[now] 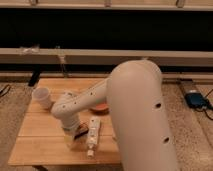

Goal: Place the eraser on the white sponge

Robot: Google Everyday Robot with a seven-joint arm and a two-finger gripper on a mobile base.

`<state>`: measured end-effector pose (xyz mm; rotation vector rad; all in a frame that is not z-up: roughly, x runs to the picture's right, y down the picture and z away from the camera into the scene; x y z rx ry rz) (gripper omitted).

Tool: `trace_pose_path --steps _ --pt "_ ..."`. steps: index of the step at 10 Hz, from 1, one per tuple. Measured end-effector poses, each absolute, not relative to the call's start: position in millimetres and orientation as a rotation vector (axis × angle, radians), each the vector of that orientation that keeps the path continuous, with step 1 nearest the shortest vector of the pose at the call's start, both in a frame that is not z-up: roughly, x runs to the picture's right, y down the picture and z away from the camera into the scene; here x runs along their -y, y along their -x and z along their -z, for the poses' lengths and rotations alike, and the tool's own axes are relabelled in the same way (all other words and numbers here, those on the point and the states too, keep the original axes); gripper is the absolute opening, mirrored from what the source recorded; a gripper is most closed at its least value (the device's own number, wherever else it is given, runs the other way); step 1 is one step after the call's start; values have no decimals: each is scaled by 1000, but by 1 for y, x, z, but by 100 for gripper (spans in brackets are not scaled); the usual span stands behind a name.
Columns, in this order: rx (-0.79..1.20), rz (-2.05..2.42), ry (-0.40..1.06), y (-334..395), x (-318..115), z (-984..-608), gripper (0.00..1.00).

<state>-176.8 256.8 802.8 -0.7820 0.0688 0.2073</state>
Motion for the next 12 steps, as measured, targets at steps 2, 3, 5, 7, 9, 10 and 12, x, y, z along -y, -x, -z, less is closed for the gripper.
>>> trace_pose_path --steps 2,3,5,7,9,10,12 --pt "-97 -212 765 169 -256 -813 80" --pt "-111 -222 752 165 -253 -818 77" --pt "-117 -231 747 162 -252 -821 60" --pt "-113 -262 724 158 -239 -818 38" --pt "-95 -295 694 159 -219 -805 20" --pt "-76 -310 672 162 -204 -792 8" --pt "-39 -322 647 175 -186 -776 0"
